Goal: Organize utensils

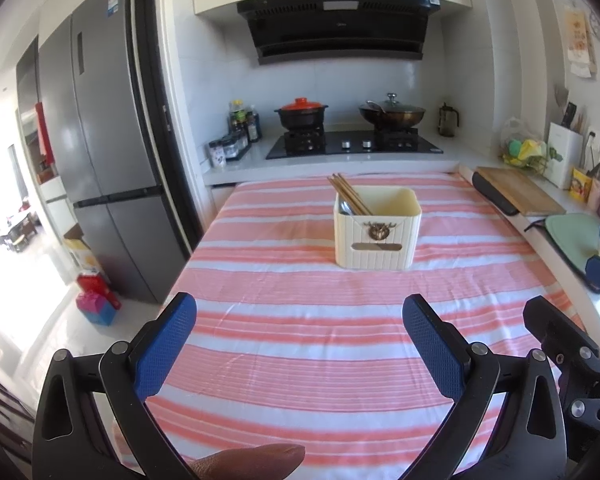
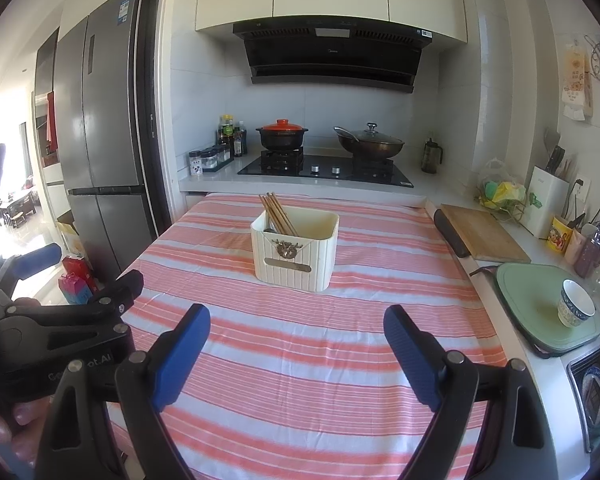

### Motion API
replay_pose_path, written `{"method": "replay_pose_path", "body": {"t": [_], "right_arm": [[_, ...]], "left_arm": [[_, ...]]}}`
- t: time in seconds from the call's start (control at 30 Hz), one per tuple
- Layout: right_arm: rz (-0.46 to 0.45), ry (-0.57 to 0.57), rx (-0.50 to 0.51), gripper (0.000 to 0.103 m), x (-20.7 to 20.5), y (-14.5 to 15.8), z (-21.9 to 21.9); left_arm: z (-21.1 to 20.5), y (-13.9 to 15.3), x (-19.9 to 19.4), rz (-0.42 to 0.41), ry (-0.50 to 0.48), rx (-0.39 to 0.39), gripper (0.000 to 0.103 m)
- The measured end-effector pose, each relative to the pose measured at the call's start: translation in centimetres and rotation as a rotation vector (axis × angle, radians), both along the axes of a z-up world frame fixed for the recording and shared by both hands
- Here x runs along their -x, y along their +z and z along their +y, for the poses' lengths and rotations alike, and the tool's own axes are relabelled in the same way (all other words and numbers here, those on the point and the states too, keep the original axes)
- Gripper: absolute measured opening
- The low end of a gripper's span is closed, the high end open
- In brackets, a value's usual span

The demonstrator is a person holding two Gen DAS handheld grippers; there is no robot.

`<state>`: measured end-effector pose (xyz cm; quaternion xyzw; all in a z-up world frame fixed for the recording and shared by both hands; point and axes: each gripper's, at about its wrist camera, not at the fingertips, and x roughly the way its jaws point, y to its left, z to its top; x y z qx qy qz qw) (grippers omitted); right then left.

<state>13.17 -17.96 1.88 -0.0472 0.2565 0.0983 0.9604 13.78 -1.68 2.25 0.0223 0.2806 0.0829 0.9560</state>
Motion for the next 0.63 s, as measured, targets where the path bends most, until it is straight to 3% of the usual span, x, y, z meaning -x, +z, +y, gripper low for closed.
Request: {"method": "replay_pose_path", "body": {"t": [0.63], "right_arm": [[0.016,-0.005,0.007,0.09,-0.33,-0.34,-0.42]], "left_arm": [[0.11,0.23,0.16,-0.024,-0.009,0.015,0.103]]}}
